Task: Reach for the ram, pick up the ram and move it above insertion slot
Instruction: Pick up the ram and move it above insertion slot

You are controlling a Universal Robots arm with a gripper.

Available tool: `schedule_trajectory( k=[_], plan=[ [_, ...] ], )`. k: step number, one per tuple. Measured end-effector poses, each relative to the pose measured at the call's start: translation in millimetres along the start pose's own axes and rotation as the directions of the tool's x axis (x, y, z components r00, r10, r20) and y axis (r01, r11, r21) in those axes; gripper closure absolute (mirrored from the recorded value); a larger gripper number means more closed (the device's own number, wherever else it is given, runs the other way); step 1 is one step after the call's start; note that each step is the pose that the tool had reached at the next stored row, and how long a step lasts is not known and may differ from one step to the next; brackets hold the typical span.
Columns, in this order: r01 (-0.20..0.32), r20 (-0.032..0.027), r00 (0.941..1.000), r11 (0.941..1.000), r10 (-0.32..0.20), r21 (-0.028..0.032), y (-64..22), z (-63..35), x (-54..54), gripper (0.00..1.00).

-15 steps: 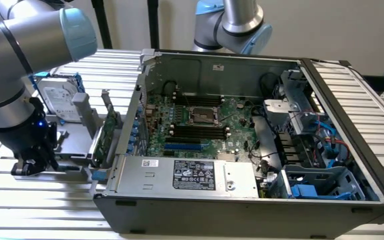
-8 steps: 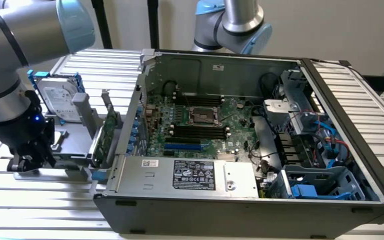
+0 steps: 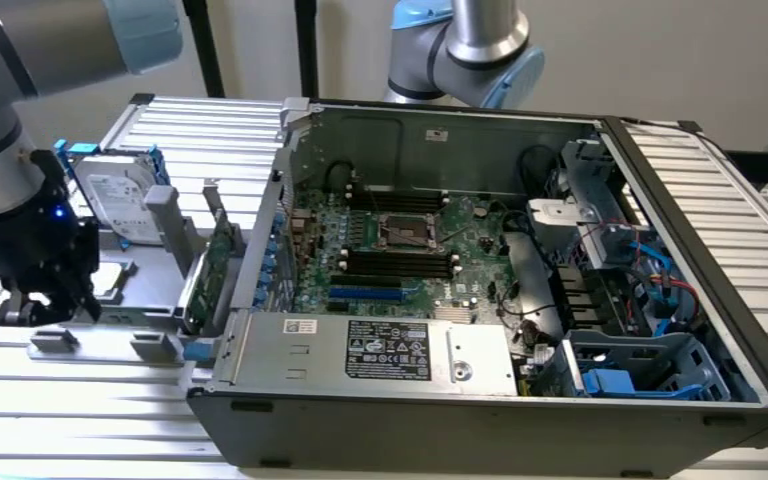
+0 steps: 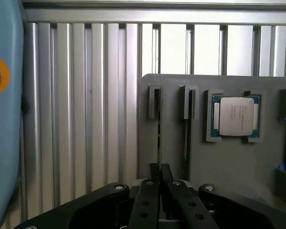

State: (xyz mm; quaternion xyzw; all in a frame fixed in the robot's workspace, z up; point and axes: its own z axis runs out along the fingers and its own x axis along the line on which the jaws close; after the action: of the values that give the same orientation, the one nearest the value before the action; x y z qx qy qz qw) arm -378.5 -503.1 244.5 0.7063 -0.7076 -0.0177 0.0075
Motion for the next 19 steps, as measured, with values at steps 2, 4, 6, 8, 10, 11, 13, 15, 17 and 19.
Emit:
schedule_trajectory(
  k=[2, 4, 6, 8, 10, 11, 13, 15, 17, 19],
  plan=[
    [0.001, -0.0002, 1.0, 1.0, -0.001, -0.0001, -0.8, -8.9, 0.0, 0.87],
    [0.003, -0.0001, 1.0, 1.0, -0.003, -0.0002, -2.5, -18.1, -0.3, 0.87],
    [0.006, 0.0003, 1.0, 1.0, -0.006, -0.0003, -5.1, -27.5, -0.4, 0.87],
    [0.011, 0.0011, 0.9999, 0.9999, -0.011, -0.0005, -8.2, -36.6, -0.5, 0.87],
    [0.015, 0.0022, 0.9999, 0.9999, -0.015, -0.0005, -11.3, -45.7, -0.7, 0.87],
    [0.017, 0.0024, 0.9998, 0.9999, -0.017, -0.0008, -12.9, -50.4, -0.7, 0.87],
    [0.022, 0.0035, 0.9998, 0.9998, -0.022, -0.0007, -16.0, -59.4, -0.9, 0.87],
    [0.026, 0.0044, 0.9996, 0.9997, -0.026, -0.001, -19.1, -68.7, -1.0, 0.87],
    [0.031, 0.0054, 0.9995, 0.9995, -0.031, -0.0013, -22.2, -78.2, -1.2, 0.87],
    [0.035, 0.0066, 0.9994, 0.9994, -0.035, -0.0016, -25.5, -87.3, -1.3, 0.87]
  ],
)
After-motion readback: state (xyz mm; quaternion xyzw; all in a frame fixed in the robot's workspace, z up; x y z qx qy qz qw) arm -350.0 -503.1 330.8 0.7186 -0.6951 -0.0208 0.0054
